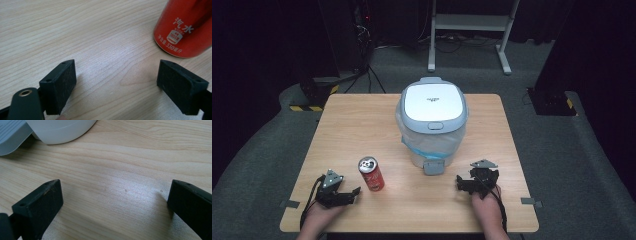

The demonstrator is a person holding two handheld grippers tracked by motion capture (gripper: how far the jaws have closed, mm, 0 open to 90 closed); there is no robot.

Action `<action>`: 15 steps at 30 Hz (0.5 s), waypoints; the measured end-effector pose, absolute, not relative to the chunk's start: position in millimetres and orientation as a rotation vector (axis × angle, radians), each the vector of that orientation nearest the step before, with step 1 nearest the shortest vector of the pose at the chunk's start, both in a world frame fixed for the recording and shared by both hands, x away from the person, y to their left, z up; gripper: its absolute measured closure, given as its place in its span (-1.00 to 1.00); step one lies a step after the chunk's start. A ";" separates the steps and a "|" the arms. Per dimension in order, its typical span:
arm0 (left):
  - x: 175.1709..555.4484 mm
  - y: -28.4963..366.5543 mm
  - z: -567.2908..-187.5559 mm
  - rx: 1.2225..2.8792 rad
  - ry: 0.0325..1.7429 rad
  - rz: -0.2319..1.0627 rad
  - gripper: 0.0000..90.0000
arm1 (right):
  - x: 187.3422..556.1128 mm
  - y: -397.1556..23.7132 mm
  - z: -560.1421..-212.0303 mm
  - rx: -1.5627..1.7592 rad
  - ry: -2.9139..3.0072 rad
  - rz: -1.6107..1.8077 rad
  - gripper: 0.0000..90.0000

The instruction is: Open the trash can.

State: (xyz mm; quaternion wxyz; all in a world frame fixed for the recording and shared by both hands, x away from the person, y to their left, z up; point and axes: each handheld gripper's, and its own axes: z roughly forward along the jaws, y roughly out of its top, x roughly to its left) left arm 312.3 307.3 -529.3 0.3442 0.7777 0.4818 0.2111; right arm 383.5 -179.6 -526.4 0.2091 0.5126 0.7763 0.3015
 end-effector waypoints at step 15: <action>312.2 307.5 -529.1 2.021 1.251 0.548 -0.63 | 383.2 -180.2 -525.7 1.412 2.163 0.839 -0.92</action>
